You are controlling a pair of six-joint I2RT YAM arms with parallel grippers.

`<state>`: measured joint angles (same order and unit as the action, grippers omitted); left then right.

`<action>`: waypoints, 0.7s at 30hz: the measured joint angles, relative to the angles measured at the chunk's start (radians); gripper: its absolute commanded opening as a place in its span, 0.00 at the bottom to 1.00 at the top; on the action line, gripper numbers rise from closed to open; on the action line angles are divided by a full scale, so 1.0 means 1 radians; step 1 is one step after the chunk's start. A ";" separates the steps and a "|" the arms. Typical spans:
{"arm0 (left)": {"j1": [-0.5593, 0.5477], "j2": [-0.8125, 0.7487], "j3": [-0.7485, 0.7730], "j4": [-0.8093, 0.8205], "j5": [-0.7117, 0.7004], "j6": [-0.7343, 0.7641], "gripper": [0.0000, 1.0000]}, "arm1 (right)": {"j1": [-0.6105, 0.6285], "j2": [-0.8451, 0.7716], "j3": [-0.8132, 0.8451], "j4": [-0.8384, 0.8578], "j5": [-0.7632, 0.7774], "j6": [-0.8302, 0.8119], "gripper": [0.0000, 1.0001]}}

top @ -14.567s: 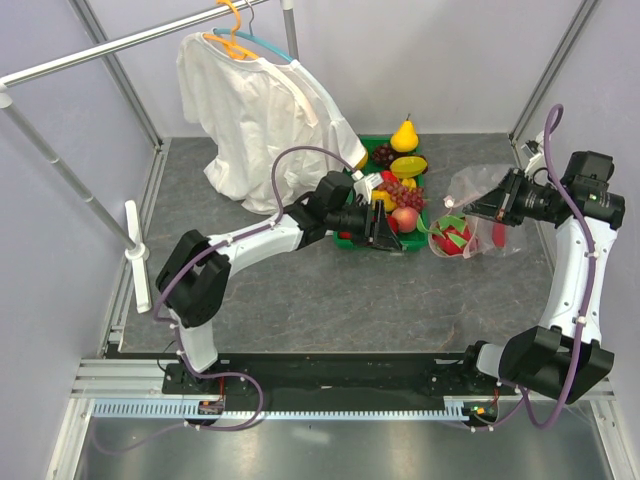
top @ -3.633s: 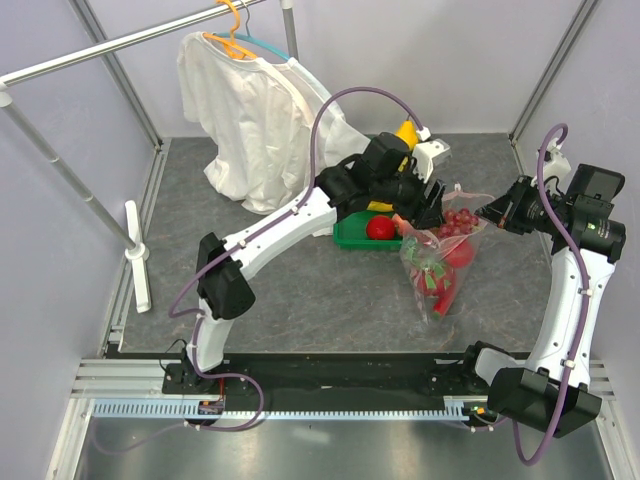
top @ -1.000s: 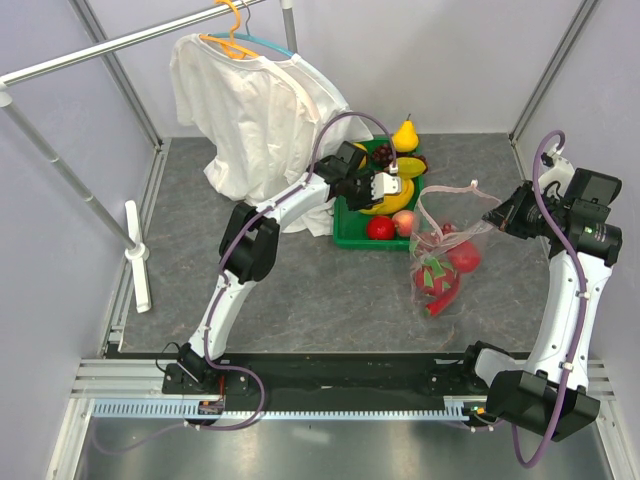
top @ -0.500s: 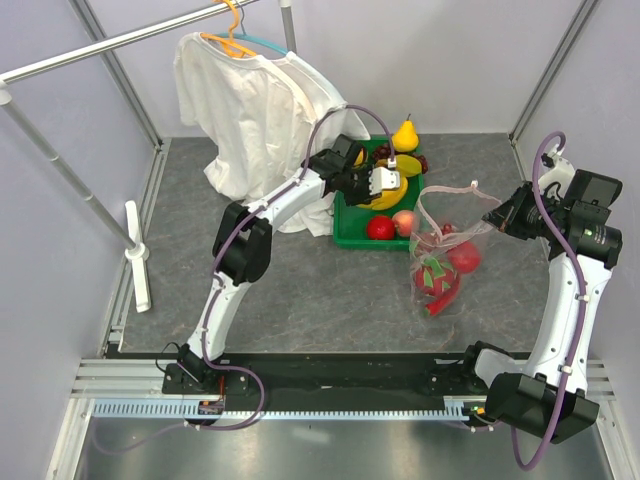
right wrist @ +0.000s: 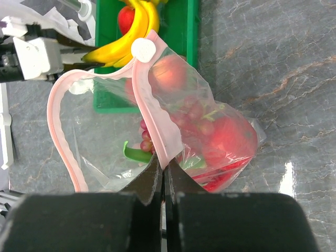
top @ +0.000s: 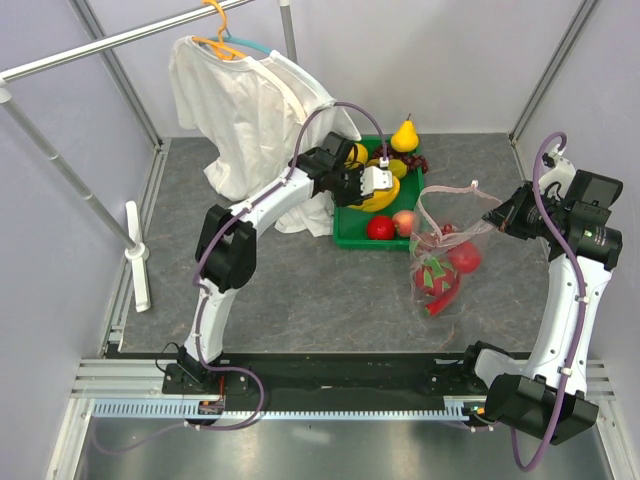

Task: Place the food in the zip-top bag and seal the zipper
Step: Pick up the fake fruit from the bin, then place the fake fruit in the zipper food storage bag.

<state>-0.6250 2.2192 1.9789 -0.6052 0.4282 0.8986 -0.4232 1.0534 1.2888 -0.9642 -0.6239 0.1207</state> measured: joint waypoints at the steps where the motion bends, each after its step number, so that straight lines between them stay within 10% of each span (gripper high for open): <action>1: 0.000 -0.014 -0.013 -0.006 0.006 0.000 0.02 | 0.000 0.000 0.000 0.001 0.000 0.001 0.00; 21: -0.133 -0.164 -0.031 -0.072 0.091 -0.007 0.02 | -0.001 -0.005 -0.006 0.009 -0.004 0.011 0.00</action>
<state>-0.7578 2.0556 1.9484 -0.6773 0.5190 0.8917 -0.4240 1.0481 1.2831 -0.9550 -0.6281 0.1314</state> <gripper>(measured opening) 0.345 0.010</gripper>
